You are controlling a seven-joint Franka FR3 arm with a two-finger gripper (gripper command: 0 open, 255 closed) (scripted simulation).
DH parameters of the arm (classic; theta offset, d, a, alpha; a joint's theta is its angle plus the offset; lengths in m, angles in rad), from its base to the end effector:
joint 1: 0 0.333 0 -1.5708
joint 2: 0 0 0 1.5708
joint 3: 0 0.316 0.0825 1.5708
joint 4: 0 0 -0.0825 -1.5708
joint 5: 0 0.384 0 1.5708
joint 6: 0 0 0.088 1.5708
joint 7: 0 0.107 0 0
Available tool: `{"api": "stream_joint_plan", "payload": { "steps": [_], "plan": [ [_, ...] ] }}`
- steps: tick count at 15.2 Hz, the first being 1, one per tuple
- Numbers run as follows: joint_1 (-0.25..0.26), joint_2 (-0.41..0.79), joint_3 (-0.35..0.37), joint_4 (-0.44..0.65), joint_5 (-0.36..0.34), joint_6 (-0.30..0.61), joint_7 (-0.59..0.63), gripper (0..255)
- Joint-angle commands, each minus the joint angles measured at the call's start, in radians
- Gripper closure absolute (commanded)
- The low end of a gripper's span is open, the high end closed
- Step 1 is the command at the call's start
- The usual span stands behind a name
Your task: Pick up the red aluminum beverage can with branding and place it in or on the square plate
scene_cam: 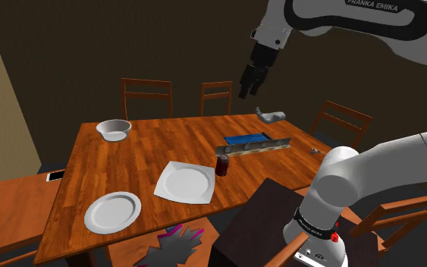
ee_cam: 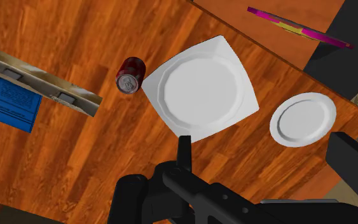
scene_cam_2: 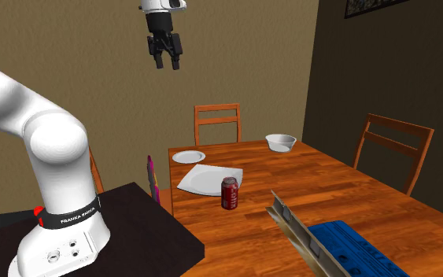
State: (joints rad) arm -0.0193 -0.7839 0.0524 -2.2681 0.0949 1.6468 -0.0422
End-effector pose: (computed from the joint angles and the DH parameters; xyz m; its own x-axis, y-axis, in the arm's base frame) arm 0.3147 0.0264 0.6388 0.9848 0.0584 0.1633 0.0675 -0.9964 -0.0507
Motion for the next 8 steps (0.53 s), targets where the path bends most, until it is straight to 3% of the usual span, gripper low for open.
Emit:
{"api": "stream_joint_plan", "payload": {
  "steps": [1,8],
  "plan": [
    [0.000,0.000,0.000,0.000,0.000,0.000,0.000,0],
    [-0.026,0.086,-0.053,-0.142,-0.020,0.185,-0.063,0]
  ]
}}
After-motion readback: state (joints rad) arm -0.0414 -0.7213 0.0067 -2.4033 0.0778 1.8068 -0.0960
